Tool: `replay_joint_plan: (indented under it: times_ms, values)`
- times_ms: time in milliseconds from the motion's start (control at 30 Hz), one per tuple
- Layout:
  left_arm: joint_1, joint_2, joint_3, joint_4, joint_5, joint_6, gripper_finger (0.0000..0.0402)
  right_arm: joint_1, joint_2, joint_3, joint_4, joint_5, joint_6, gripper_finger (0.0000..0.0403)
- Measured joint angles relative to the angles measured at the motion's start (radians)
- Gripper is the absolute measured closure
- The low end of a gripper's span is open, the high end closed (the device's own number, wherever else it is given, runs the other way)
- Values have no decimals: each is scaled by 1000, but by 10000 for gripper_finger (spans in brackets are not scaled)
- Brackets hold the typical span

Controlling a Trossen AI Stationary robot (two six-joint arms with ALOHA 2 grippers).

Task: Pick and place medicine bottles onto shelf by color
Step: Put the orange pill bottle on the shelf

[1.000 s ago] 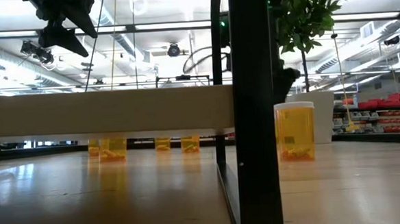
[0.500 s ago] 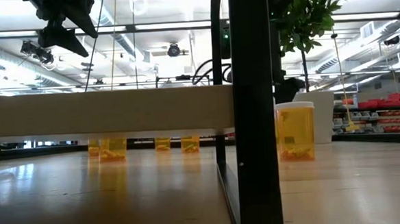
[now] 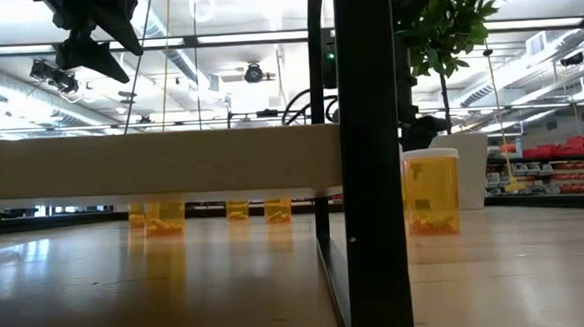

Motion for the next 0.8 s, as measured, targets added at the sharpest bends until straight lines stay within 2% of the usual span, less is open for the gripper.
replay_joint_plan:
  times_ms: [200,800]
  values:
    - [0,0,0,0,0,-8,111,-1,0,-34,26,-8,7,135]
    - [0,0,0,0,0,-11,111,35,0,-18,23,-3,-70,181]
